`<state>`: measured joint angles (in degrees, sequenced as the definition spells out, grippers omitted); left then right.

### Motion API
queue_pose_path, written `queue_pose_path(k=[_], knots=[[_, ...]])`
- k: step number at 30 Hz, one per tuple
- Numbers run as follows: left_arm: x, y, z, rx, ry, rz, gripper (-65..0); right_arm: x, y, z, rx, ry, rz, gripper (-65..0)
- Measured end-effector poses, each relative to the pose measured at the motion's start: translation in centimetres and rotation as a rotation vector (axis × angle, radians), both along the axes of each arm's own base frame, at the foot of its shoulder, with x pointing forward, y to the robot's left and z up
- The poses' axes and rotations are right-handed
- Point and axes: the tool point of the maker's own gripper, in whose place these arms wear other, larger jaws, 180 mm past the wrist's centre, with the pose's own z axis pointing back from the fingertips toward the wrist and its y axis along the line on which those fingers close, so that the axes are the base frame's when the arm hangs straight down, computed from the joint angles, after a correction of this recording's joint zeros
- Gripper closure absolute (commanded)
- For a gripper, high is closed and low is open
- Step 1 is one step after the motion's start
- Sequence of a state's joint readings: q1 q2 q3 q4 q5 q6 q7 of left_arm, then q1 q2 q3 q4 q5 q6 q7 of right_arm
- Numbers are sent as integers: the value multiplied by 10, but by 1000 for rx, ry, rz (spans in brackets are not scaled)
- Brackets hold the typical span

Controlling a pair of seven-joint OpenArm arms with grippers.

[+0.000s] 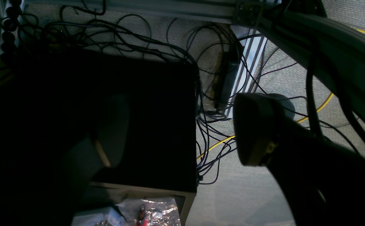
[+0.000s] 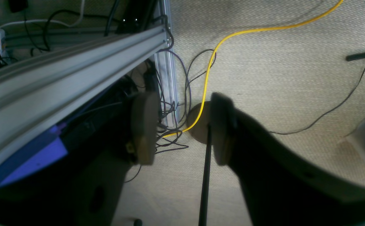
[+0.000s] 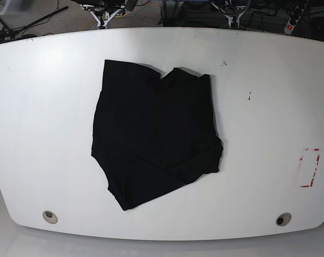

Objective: Fold the T-shirt properly

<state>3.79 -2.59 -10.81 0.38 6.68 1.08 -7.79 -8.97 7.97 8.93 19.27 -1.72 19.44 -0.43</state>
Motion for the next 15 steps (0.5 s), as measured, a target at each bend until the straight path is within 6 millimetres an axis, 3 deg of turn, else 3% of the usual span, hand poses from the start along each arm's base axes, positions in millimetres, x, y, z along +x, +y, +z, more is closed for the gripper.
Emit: queue_pose_path(k=[1, 9, 15], knots=[[0, 2, 0, 1, 24, 3, -475, 7, 1, 0, -1, -12, 0, -262], [2, -1, 1, 5, -37, -10, -475, 4, 23, -1, 37, -6, -6, -262], [-1, 7, 3, 21, -52, -16, -474, 4, 18, -1, 26, -8, -6, -255]])
